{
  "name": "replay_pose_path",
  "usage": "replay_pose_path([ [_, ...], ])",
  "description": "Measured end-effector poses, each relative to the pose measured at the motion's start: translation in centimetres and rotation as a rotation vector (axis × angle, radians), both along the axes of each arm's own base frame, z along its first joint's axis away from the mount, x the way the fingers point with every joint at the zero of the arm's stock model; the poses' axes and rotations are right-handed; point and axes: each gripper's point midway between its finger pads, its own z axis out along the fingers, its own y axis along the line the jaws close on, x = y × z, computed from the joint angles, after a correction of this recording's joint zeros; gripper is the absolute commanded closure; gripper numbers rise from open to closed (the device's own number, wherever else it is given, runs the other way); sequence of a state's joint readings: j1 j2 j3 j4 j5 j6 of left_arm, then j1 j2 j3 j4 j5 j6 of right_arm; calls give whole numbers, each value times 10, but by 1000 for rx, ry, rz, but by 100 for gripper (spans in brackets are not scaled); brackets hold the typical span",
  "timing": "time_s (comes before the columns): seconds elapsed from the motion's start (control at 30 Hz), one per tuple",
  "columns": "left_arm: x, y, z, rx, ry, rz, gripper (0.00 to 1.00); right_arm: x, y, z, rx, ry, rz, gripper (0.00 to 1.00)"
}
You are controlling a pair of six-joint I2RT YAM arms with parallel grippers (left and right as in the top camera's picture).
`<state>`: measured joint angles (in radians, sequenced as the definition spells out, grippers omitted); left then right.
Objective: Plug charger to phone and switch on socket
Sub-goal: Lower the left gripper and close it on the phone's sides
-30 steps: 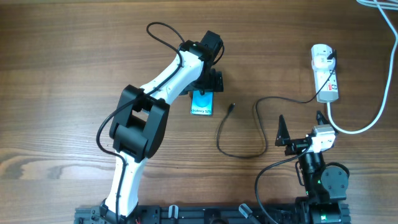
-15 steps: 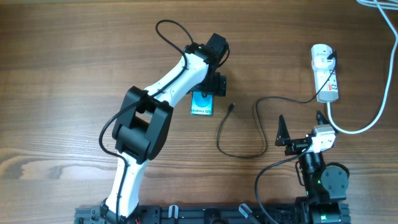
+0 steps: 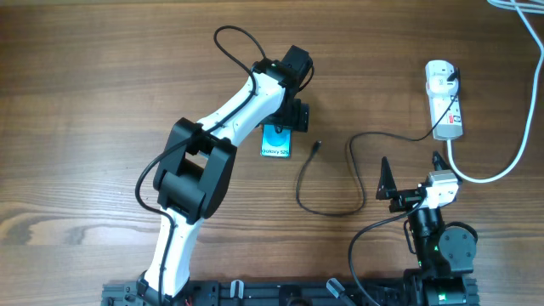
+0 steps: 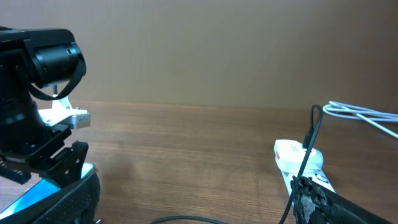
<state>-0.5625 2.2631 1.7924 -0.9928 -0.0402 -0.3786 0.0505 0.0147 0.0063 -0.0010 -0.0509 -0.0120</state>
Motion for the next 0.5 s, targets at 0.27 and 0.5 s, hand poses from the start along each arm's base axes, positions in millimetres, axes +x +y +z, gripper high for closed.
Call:
replay_pose_path([
  [0.27,0,1,-3,0,0,3,0,0,0,0,0,0,0,0],
  [0.5,-7,9,-16,12,25,9,0,0,0,0,0,0,0,0],
])
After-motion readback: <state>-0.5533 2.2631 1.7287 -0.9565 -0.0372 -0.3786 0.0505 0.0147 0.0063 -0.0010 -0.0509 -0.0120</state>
